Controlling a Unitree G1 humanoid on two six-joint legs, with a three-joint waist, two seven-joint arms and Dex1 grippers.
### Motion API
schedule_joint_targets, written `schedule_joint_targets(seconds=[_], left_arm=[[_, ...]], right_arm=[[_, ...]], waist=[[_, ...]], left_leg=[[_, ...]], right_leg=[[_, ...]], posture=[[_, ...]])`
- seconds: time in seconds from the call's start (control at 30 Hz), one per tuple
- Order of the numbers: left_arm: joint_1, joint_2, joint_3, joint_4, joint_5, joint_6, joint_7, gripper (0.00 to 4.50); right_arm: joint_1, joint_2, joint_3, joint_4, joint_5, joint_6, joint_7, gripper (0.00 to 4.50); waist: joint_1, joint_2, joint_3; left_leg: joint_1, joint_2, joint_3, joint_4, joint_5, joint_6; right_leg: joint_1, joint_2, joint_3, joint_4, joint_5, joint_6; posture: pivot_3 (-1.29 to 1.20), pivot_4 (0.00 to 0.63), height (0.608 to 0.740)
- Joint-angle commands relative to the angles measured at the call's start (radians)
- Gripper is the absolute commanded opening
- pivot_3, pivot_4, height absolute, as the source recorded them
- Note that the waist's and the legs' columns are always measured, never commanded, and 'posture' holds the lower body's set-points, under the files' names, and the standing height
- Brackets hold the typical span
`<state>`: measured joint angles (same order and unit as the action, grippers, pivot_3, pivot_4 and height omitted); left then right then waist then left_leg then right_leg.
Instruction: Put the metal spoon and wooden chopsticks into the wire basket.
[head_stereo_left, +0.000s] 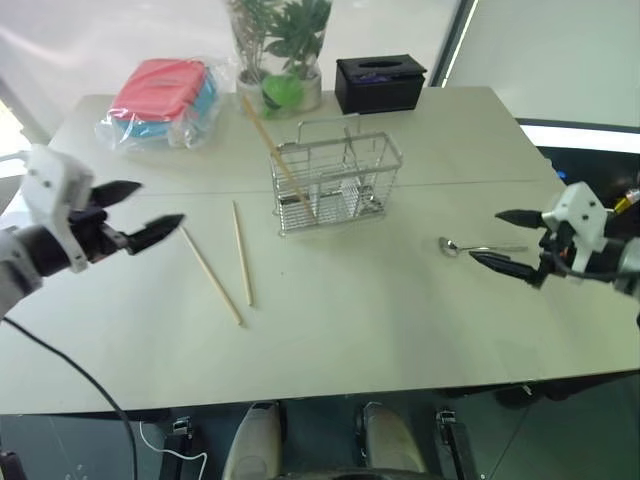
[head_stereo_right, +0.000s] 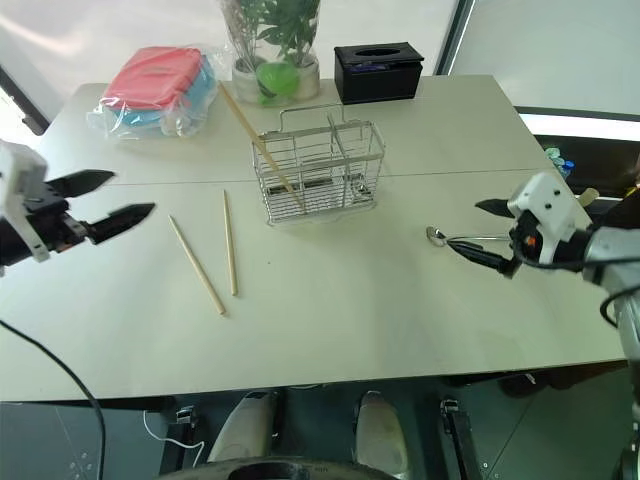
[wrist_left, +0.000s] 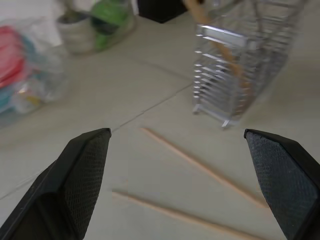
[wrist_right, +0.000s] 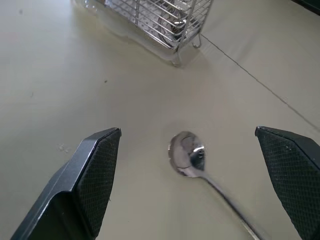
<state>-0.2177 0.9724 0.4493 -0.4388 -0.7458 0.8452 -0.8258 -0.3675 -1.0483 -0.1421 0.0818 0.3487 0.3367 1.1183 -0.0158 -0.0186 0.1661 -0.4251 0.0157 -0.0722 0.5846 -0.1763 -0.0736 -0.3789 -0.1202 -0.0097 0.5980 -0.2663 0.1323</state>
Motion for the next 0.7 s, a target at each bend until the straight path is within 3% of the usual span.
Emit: schedule_joint_targets(seconds=[0.03, 0.2, 0.43, 0.7], left_arm=[[-0.048, 0.038, -0.032, -0.030, -0.069, 0.017, -0.069, 4.50], [-0.075, 0.064, -0.063, -0.046, -0.117, 0.028, -0.120, 4.50], [-0.023, 0.103, -0.048, -0.088, -0.144, 0.033, -0.186, 4.50], [0.011, 0.129, -0.049, -0.125, -0.150, 0.026, -0.210, 4.50]], right_arm=[[-0.143, -0.020, 0.115, 0.167, -0.104, -0.105, 0.119, 4.45], [-0.363, 0.018, 0.266, 0.465, -0.262, -0.256, 0.214, 4.45], [-0.637, 0.125, 0.441, 0.905, -0.513, -0.493, 0.194, 4.45], [-0.754, 0.209, 0.512, 1.138, -0.661, -0.594, 0.144, 4.45]], waist=[[-0.002, 0.000, 0.000], [-0.003, 0.000, 0.001], [-0.007, 0.000, 0.001], [-0.004, 0.000, 0.001]], left_leg=[[0.000, 0.000, 0.000, 0.000, 0.000, 0.000], [0.000, 0.000, 0.004, -0.002, 0.000, 0.000], [0.001, 0.000, 0.006, -0.002, 0.001, -0.001], [0.002, 0.000, 0.007, -0.004, 0.002, -0.003]], right_leg=[[0.000, 0.000, 0.000, 0.000, 0.000, 0.000], [-0.003, 0.001, 0.004, 0.002, 0.000, 0.001], [-0.004, 0.001, 0.006, 0.003, 0.000, 0.001], [-0.007, 0.001, 0.007, 0.007, 0.002, 0.004]], posture=[[0.00, 0.150, 0.715], [0.00, 0.150, 0.715], [0.00, 0.150, 0.715], [0.00, 0.150, 0.715]])
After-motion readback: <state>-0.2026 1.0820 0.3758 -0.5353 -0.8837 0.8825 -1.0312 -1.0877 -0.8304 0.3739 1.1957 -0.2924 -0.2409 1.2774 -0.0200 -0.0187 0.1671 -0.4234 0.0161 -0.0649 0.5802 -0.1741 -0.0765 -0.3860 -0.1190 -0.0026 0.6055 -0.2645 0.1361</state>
